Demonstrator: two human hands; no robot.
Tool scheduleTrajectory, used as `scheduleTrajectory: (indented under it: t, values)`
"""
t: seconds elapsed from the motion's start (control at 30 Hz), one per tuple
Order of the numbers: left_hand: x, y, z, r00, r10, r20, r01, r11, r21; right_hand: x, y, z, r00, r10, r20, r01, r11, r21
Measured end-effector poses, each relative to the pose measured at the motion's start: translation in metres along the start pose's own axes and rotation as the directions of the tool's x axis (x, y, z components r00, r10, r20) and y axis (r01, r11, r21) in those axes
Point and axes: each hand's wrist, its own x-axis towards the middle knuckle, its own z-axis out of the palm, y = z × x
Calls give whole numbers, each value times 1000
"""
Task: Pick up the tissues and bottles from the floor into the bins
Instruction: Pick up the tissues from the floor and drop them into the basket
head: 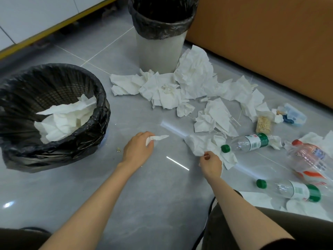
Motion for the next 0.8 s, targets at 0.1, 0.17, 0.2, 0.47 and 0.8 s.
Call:
scheduleTrajectory:
  t: [0.1, 0.17, 0.2, 0.47, 0.8]
  values:
    - [3, 6, -12, 1000, -17, -24, 16, 997, -70, -1, -29, -6, 996, -39, -86, 52, 986, 159]
    - [6, 11, -22, 998, -30, -54, 23, 992, -126, 0, -55, -12, 987, -113, -118, 139, 960, 245]
    - [6, 15, -29, 996, -35, -78, 23, 989, -147, -1, -71, -18, 983, -137, -123, 168, 938, 303]
    - [10, 38, -89, 986, -49, -159, -21, 912, -410, -13, -160, -47, 957, -87, 278, -141, 697, 703]
    - [-7, 13, -191, 893, -213, -397, -41, 839, -543, -78, -260, -20, 793, -411, 450, -62, 680, 731]
